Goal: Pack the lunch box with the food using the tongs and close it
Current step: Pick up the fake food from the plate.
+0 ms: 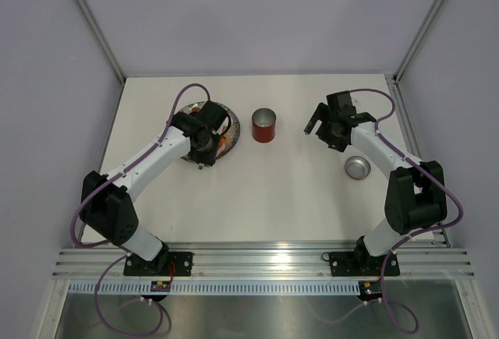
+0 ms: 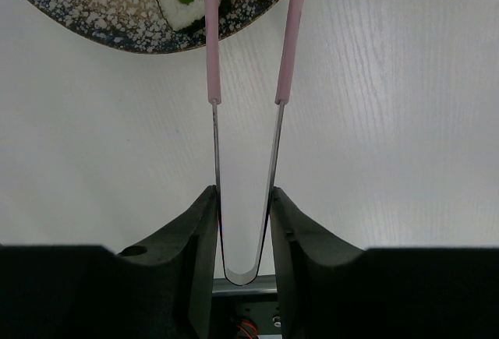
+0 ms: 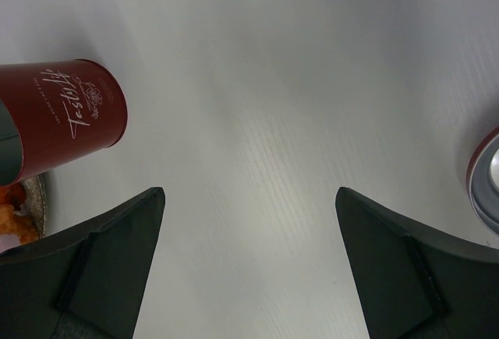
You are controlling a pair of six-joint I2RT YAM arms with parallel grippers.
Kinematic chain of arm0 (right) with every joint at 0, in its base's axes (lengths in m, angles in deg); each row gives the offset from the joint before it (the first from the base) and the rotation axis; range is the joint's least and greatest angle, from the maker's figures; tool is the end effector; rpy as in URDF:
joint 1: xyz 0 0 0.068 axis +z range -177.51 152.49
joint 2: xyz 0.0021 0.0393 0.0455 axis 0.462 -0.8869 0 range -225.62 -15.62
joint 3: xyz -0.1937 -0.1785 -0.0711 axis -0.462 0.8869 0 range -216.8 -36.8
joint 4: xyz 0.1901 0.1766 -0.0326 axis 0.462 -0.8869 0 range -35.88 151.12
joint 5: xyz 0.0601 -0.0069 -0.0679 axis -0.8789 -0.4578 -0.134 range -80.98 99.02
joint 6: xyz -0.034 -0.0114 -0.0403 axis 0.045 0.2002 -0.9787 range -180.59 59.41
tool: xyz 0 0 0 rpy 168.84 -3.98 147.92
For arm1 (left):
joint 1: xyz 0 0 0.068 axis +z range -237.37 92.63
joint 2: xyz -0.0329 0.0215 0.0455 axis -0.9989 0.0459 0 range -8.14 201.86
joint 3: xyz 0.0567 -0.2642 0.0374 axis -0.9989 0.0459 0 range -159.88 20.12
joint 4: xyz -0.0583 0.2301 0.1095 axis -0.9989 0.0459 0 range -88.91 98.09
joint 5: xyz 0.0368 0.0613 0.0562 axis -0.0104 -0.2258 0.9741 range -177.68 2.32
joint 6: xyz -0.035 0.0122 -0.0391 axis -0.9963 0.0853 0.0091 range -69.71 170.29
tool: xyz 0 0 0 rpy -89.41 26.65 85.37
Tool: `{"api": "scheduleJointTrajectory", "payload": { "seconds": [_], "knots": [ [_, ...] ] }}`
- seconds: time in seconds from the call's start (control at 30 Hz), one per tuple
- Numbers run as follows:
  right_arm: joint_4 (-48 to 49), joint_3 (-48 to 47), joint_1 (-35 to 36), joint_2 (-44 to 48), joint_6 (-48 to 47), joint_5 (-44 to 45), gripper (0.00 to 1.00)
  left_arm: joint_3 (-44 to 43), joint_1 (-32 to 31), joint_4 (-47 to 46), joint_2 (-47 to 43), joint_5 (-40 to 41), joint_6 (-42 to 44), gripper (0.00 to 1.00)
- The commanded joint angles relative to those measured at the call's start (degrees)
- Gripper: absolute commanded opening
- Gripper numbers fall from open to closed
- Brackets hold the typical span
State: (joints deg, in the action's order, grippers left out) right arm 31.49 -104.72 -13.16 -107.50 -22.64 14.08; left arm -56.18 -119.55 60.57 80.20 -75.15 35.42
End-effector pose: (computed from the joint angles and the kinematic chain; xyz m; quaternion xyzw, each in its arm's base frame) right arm 0.3321 0.0817 0.2446 0.2075 0.9261 0.0999 0.2987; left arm 0.2571 -0.1527 0.2818 0.1303 0.9726 0.0350 0.1893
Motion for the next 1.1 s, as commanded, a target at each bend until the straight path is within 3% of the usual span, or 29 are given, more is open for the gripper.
{"api": "scheduleJointTrajectory", "payload": {
  "seconds": [0.0,0.77,0.9,1.07],
  "knots": [
    [1.6,0.3,0.2,2.2,0.0,-0.3,0.99,-0.1,0.0,-1.1,-1.5,1.1,0.2,0.33],
    [2.3,1.5,0.2,1.9,0.2,-1.4,0.99,-0.3,0.0,-2.4,4.0,1.3,1.1,0.34],
    [2.3,1.5,0.2,2.1,0.0,-0.9,1.0,-0.3,0.0,-2.8,3.3,1.6,1.0,0.29],
    [2.3,1.6,0.2,1.8,0.1,-1.0,1.0,-1.2,0.0,-2.4,2.4,2.8,0.5,0.15]
  ]
}}
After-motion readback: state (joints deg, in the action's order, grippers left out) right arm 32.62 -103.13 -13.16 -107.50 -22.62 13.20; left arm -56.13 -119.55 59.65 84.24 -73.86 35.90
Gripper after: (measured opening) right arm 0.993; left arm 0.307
